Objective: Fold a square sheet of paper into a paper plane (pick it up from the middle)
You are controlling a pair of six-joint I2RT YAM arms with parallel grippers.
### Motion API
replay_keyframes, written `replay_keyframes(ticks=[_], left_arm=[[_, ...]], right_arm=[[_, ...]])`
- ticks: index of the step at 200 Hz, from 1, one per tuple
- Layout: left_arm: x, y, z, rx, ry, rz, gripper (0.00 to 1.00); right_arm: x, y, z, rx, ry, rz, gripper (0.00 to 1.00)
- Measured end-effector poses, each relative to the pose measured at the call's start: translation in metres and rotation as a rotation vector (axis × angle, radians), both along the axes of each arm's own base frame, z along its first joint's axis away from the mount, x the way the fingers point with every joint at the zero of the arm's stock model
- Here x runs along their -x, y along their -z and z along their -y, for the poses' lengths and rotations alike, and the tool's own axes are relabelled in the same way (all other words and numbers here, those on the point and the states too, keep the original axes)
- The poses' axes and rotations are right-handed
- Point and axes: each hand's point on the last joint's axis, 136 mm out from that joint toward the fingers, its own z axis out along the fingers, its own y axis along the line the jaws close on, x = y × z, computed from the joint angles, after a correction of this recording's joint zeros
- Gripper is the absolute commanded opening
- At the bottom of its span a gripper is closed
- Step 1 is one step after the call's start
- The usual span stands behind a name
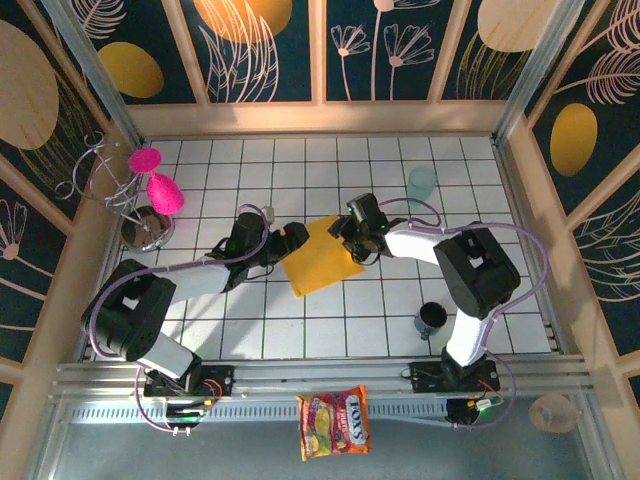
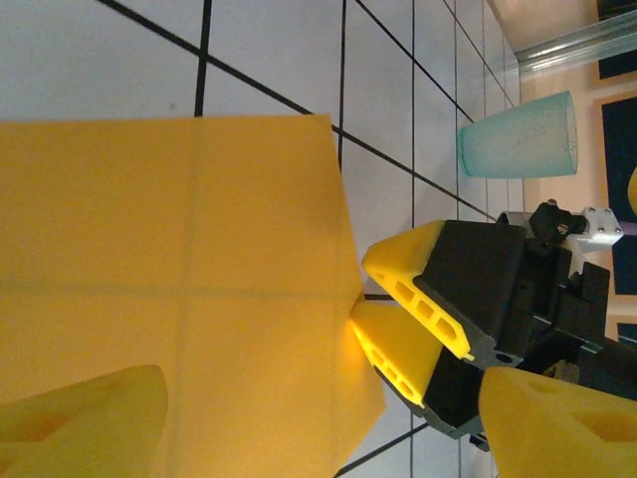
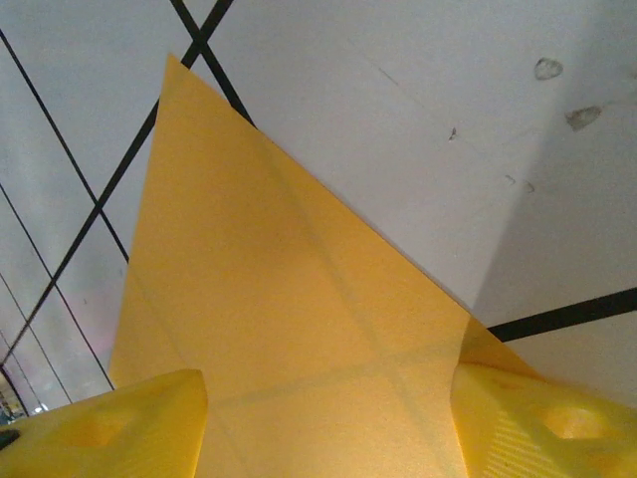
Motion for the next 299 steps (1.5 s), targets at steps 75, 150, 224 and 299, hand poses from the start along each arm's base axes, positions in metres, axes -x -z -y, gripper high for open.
replay_keyframes(ticks=[75,150,224,299], left_arm=[[0.017,0.022,0.009,-0.023,0.008,-0.1,0.59],[0.01,0.045,0.008,-0.105,-0.004,-0.166,0.58],[-0.004,0.059,0.008,-0.197,0.001,-0.168,0.69],[-0.03,0.044,0.013,-0.306,0.051,-0.07,0.98]], right_arm=[[-0.015,-0.028,-0.012,0.031,-0.298,0.153,0.58],[-0.026,0.0,-0.024,0.088,-0.468,0.135,0.58],[-0.027,0.006,-0.01,0.091,-0.422,0.101,0.58],[-0.013,-0.013,0.01,0.048,-0.317,0.082,0.58]])
